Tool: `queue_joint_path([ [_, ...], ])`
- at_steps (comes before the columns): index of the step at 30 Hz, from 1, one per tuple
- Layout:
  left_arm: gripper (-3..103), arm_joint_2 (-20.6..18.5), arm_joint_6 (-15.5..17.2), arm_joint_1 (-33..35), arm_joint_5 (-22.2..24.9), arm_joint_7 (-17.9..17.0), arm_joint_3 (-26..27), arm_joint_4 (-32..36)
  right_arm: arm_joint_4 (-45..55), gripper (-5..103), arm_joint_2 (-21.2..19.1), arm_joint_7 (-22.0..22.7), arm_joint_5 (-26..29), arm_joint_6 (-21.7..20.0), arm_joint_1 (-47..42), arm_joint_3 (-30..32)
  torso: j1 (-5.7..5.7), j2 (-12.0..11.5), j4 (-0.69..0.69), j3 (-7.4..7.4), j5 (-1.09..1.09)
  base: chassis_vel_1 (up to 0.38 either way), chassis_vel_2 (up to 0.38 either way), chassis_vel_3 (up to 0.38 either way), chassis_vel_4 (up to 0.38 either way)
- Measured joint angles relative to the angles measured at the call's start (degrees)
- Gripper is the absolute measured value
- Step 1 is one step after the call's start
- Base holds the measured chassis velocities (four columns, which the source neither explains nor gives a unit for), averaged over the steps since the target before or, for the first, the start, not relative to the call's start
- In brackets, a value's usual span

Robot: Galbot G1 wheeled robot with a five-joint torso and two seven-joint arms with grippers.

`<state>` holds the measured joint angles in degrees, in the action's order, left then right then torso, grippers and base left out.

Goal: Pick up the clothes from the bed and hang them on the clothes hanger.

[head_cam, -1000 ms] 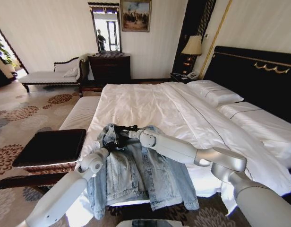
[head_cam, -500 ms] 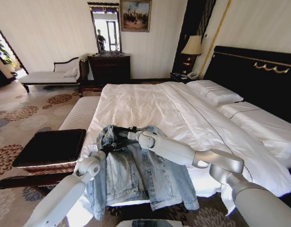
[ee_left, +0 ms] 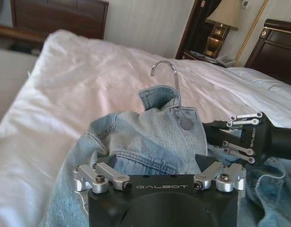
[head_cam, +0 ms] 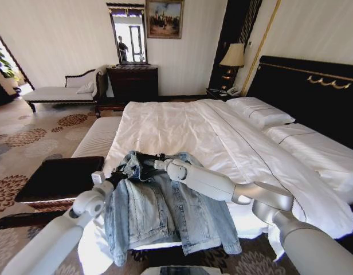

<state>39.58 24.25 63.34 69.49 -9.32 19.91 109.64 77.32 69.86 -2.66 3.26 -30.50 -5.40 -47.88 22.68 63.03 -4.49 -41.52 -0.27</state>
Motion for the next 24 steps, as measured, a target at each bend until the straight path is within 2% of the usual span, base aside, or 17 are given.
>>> queue_joint_path([
  [1,95,0.0,0.0,0.0,0.0,0.0,0.0,0.0,0.0,22,0.0,0.0,0.0,0.0,0.0,0.0,0.0,0.0,0.0,0.0,0.0,0.0,0.0,0.0,0.0],
  [4,100,-2.5,4.8,-2.8,9.8,2.4,0.7,-3.5,0.6,22,-1.1,0.2,0.2,0.0,0.0,0.2,-0.01,0.0,-0.02,0.0,0.0,0.0,0.0,0.0,0.0],
  [7,100,-4.7,6.2,-4.0,11.7,5.6,0.2,-6.5,0.7,22,-1.2,0.3,0.3,0.0,0.0,0.4,0.0,0.0,-0.03,0.0,0.01,0.0,0.0,0.0,0.0],
  [8,100,-5.2,6.3,-4.3,11.7,6.3,-0.1,-7.1,0.7,22,-1.2,0.4,0.3,0.0,0.0,0.4,0.0,0.0,-0.03,0.0,0.01,0.0,0.0,0.0,0.0],
  [9,100,-7.7,5.9,-5.3,8.9,10.0,-1.5,-9.8,0.7,22,-1.2,0.5,0.4,0.0,-0.1,0.6,0.0,0.0,-0.01,0.0,0.0,0.0,0.0,0.0,0.0],
  [10,100,-7.7,5.9,-5.3,8.9,10.0,-1.5,-9.8,0.7,22,-1.2,0.5,0.4,0.0,-0.1,0.6,0.0,0.0,-0.01,0.0,0.0,0.0,0.0,0.0,0.0],
  [12,100,-9.0,4.5,-5.9,5.1,12.1,-2.7,-11.1,0.7,22,-1.1,0.6,0.4,0.0,-0.3,0.7,0.01,0.0,0.0,0.0,0.0,0.0,0.0,0.0,0.0],
  [14,103,-9.9,2.4,-6.9,-1.8,14.8,-4.6,-11.7,0.8,22,-1.2,0.8,0.4,0.0,-0.9,1.2,0.0,0.0,0.0,0.0,0.0,0.0,0.0,0.0,0.0],
  [16,100,-10.0,1.8,-7.2,-3.2,15.6,-5.4,-11.8,0.9,22,-1.2,0.8,0.4,0.0,-1.1,1.4,0.0,0.0,-0.01,0.0,0.0,0.0,0.0,0.0,0.0],
  [19,99,-10.3,0.7,-9.3,-2.4,18.5,-8.4,-12.4,1.5,22,-1.3,1.0,0.5,0.0,-1.1,1.7,0.0,0.0,-0.02,0.0,0.0,0.0,0.0,0.0,0.0],
  [20,99,-10.3,0.7,-9.3,-2.4,18.5,-8.4,-12.4,1.5,22,-1.3,1.0,0.5,0.0,-1.1,1.7,0.0,0.0,-0.02,0.0,0.0,0.0,0.0,0.0,0.0],
  [23,97,-10.9,-0.2,-14.0,2.1,22.7,-12.2,-14.6,2.5,22,-1.4,1.4,1.3,-0.3,-0.4,1.6,0.0,0.0,-0.02,0.0,-0.02,0.0,0.0,0.0,0.0],
  [24,97,-10.9,-0.2,-14.0,2.1,22.7,-12.2,-14.6,2.5,22,-1.4,1.4,1.3,-0.3,-0.4,1.6,0.0,0.0,-0.02,0.0,-0.02,0.0,0.0,0.0,0.0],
])
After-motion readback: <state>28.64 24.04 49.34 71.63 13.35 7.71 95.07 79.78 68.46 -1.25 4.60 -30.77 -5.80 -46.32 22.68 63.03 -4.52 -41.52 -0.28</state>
